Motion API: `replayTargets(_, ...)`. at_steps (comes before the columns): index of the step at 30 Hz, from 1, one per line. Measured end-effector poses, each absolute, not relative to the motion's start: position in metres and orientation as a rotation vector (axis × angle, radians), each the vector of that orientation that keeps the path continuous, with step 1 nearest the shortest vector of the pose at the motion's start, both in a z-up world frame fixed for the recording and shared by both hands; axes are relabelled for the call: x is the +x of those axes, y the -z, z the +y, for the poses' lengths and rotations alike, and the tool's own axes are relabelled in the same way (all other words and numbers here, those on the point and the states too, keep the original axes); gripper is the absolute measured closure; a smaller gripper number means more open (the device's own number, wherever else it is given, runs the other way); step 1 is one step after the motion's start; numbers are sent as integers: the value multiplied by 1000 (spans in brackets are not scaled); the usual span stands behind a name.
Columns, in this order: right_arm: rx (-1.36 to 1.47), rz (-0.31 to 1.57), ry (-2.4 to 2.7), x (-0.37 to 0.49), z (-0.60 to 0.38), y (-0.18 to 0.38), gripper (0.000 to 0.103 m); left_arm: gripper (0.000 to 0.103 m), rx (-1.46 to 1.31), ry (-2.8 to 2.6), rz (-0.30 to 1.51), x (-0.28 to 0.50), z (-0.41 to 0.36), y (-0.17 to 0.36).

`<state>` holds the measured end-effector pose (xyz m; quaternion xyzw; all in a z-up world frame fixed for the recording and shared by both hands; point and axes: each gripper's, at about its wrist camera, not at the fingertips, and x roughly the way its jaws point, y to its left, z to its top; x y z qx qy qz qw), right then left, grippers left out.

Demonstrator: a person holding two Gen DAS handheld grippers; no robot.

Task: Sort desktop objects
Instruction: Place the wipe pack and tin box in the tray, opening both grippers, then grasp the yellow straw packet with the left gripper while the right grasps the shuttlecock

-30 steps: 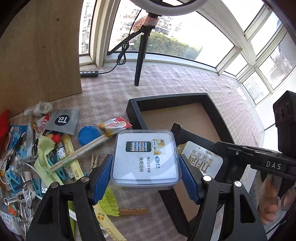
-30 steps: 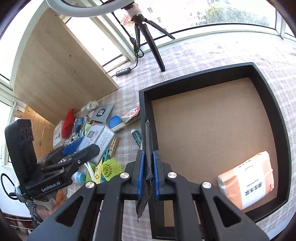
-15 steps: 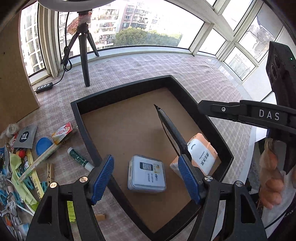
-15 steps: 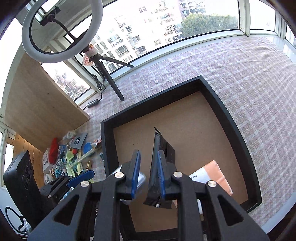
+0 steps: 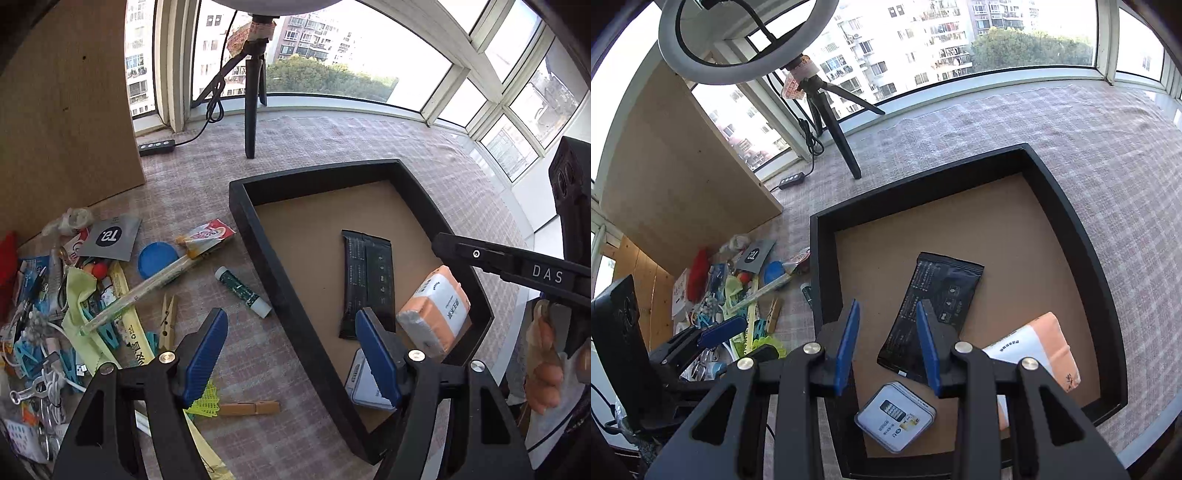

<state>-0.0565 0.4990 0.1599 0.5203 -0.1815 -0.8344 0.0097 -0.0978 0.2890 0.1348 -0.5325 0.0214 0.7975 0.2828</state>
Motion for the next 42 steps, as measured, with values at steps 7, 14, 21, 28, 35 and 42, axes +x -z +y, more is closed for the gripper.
replayTargets(7,1627,-480,2528,-63,457,-143,70,33,-1466,-2238,38,-104,218,-128)
replayTargets(14,1639,-341,2411,-78,400,-135,70,33,-1532,-2341,2,-101,145,-118)
replayTargets(21,1691,-247,2256,-84,340,-116,70,34,-1593,-2347,-136,-103,111,-104)
replayTargets(28,1739,-264,2150,-76,312,-90,70,37,-1631,-2263,-186,-113,140,-92)
replayTargets(35,1747,-307,2132,-74,306,-79,72,44,-1712,-2198,-109,-131,181,-68)
replayTargets(42,1753,-343,2115,-76,302,-70,77,51,-1783,-2126,-127,-141,196,-46)
